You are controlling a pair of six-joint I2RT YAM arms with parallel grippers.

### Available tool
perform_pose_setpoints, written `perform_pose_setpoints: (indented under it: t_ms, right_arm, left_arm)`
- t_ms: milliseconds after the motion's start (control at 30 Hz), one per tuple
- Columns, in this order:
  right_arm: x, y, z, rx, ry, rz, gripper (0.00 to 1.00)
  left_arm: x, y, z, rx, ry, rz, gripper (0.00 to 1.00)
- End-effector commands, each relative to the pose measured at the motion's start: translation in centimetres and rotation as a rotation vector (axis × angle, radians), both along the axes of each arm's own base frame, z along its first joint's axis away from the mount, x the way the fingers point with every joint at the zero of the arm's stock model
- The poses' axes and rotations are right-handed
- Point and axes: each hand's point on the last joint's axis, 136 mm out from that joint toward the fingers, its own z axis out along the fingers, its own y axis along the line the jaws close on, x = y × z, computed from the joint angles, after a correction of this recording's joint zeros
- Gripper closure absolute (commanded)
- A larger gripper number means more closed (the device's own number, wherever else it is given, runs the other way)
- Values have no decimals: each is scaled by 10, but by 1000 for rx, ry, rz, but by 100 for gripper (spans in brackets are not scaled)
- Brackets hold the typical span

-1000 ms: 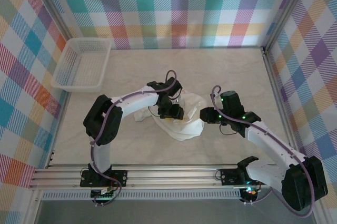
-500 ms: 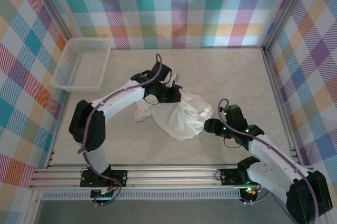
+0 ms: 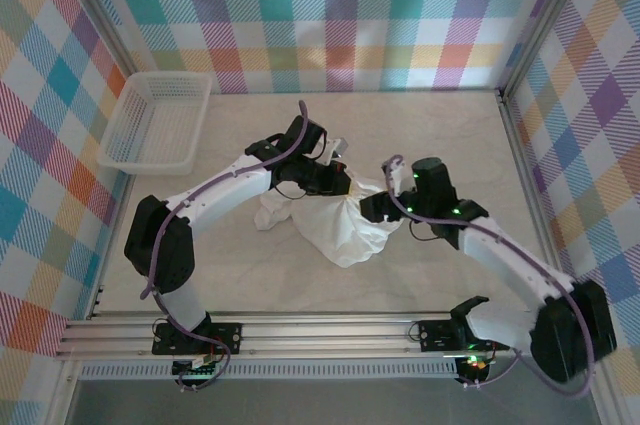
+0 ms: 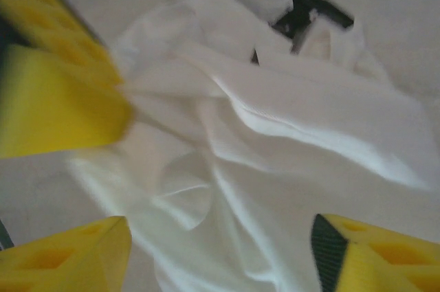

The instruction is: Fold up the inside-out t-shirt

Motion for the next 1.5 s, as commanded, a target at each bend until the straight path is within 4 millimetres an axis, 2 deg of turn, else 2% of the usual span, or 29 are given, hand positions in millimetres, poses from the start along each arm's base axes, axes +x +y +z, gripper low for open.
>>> perform_pose_setpoints:
  t_ms: [0,67,100,167,200,233,300,367,467,600,800,933,1000,1067,1200,1267,1300,1333,1367,1400,1433,1467]
  right_arm:
    - [19,5,-4,-33,-34,-8,54]
    - [25,8,3,-7,-30,-33,89]
    - [22,12,13,36,-32,-19,100]
    - [5,25,42,153,-42,62,100]
    - [-9,33,61,234,-52,128,100]
    - [-22,38,78,305,-62,183,100]
    - [-42,40,107,433,-79,230,100]
    - [-47,35,120,515,-79,218,100]
    - [-42,24,118,574,-64,171,100]
    - [-35,14,112,591,-77,113,100]
    - [-30,11,106,545,-61,95,100]
    - [-27,11,105,538,-55,89,100]
    - [-27,12,104,535,-48,88,100]
    - [-26,12,104,535,-45,87,100]
    - [-26,12,103,528,-34,82,100]
    - [-24,10,99,517,-24,67,100]
    - [-24,9,97,509,-21,57,100]
    - [-22,8,96,500,-18,46,100]
    - [-20,6,92,485,-13,22,100]
    - [-15,2,87,465,2,-17,100]
    - [-12,-1,83,453,14,-35,100]
    - [-7,-6,78,439,30,-49,100]
  left_arm:
    - [-2,-6,34,-62,-65,-22,100]
    - [0,-2,33,-52,-75,-17,100]
    - [4,5,28,-30,-74,4,100]
    - [15,25,15,30,-59,65,100]
    - [22,35,12,47,-50,96,96]
    - [27,41,11,43,-46,108,90]
    - [33,45,24,-1,-64,109,72]
    - [33,41,38,-33,-87,75,58]
    - [28,39,52,-51,-120,28,49]
    - [10,40,68,-103,-200,-45,47]
    - [-47,26,60,-4,-405,-215,44]
    - [-46,27,34,207,-462,-87,41]
    - [-42,28,25,346,-540,-20,36]
    - [-35,27,17,415,-538,52,32]
    - [-27,11,12,355,-492,117,27]
    - [-26,2,7,331,-470,119,27]
    - [-26,-2,4,327,-455,114,32]
    - [-27,-4,2,326,-442,109,42]
    - [-27,-4,2,319,-425,115,61]
    - [-26,-3,3,295,-390,135,88]
    - [-26,-4,7,245,-330,148,100]
    - [-25,-7,16,140,-248,153,100]
